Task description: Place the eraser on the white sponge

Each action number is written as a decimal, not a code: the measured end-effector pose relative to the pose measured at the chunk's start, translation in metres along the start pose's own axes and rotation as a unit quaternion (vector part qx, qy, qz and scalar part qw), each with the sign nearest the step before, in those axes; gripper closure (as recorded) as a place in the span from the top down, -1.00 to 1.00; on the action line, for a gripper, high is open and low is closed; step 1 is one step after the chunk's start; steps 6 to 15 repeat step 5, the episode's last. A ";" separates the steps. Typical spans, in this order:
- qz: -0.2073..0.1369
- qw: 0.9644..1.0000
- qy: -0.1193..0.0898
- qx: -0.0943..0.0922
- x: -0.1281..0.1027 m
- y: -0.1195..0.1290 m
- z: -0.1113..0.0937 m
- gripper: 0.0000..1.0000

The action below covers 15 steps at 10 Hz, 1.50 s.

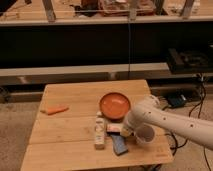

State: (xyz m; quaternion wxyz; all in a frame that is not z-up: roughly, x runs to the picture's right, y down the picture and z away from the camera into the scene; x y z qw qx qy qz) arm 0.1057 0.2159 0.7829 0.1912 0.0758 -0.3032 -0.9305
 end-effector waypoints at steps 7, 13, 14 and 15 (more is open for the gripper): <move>-0.013 1.000 -0.002 0.002 0.003 -0.003 -0.013 -0.05; -0.013 1.000 -0.002 0.002 0.003 -0.003 -0.013 -0.05; -0.013 1.000 -0.002 0.002 0.003 -0.003 -0.013 -0.05; -0.013 1.000 -0.002 0.002 0.003 -0.003 -0.013 -0.05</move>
